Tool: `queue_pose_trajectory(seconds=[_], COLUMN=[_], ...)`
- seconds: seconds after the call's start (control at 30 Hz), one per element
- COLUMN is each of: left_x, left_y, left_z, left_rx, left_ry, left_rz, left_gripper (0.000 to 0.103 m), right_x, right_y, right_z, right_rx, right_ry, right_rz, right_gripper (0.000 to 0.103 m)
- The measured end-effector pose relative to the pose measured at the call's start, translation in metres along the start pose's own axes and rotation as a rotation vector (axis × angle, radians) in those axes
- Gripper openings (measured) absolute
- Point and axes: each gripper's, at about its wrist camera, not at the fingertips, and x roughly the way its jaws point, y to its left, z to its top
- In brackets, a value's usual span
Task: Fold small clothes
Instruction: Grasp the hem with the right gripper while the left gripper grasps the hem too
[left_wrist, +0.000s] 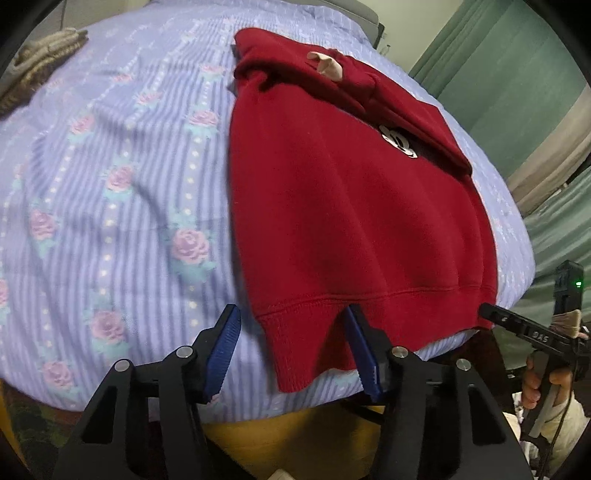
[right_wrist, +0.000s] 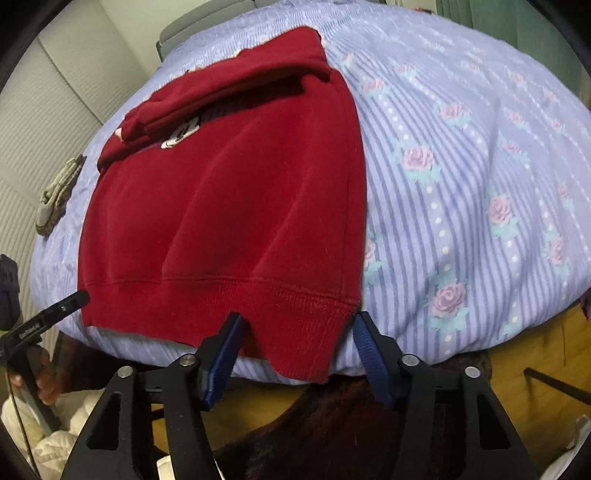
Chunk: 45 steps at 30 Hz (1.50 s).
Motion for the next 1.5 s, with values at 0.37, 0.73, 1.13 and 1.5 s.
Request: queue_pose_trajectory(seconds=[0.37,0.73,1.13,1.5], left_x=[0.012,-0.010,-0.109,-0.128], left_y=[0.010,-0.006,-0.039,-0.043], left_z=[0.003,0.005,0.018,0.081], left_rx=[0.000,0.026,0.028,-0.062], left_ry=[0.013,-0.035,-0.296,-0.433], left_rz=[-0.094,-0.124,-0.162,-0.131], left_gripper=[0.057,0.015,0.010,0.010], right_x=[0.020,0.008,-0.093,-0.123], right_y=[-0.003,0.000,0.004,0.009], right_z=[0.003,0.002,0.005,0.064], right_rx=[-0.001,-0.010,0.062,0.147], right_ry=[0.025,0.003,-0.271,-0.376], right_rz=[0.014,0.081,0.190,0.312], right_gripper=[0.060,0.016,0.013,0.013])
